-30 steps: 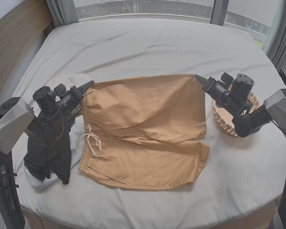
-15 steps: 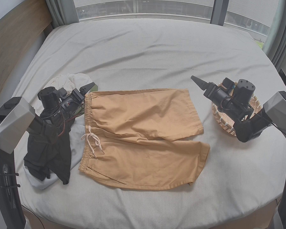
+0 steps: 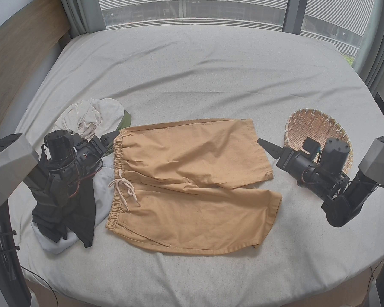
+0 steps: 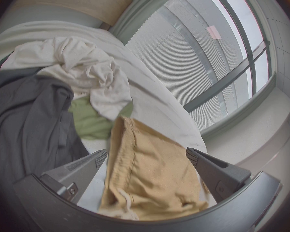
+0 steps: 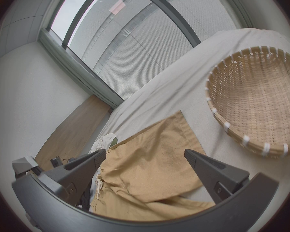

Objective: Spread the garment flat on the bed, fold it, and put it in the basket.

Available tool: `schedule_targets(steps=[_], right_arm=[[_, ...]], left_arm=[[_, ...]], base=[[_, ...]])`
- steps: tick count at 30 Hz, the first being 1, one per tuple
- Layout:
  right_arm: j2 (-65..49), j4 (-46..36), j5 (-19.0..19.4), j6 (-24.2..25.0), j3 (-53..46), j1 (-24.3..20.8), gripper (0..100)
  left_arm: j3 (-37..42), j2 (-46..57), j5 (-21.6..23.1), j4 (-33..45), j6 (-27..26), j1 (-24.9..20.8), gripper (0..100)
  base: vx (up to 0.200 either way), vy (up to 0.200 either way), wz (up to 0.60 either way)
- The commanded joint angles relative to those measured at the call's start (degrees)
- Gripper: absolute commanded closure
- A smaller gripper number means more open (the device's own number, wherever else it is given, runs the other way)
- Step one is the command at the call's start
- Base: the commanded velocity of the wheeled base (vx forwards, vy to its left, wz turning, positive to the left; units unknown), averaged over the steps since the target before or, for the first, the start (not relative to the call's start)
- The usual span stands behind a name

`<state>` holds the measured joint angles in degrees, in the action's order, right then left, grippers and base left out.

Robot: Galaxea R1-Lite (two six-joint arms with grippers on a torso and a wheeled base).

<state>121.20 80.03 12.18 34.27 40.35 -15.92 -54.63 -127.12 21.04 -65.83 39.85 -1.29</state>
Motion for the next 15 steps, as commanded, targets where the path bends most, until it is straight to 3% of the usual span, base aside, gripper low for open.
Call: schedule_targets(steps=[1,5,12,15], right_arm=[[-0.5,1.6,-3.2,7.2,-7.7,0.1,0],[-0.5,1.5,-4.4,11.2,-9.8,0.2,0],[1.4,1.6,-7.2,16.7,-12.1,0.4,0],[2.5,2.2,-7.5,17.1,-13.5,0.4,0]], left_arm=[[16.0,10.1,9.6,-6.2,-0.7,-1.6,0],[22.3,10.0,12.8,-12.6,-0.7,-2.3,0],[28.9,7.2,13.1,-22.8,-0.9,-3.1,0],[29.8,7.0,13.1,-22.9,-1.6,-3.1,0]], base=[[0.000,0.000,0.00],[0.000,0.000,0.00],[0.000,0.000,0.00],[0.000,0.000,0.00]])
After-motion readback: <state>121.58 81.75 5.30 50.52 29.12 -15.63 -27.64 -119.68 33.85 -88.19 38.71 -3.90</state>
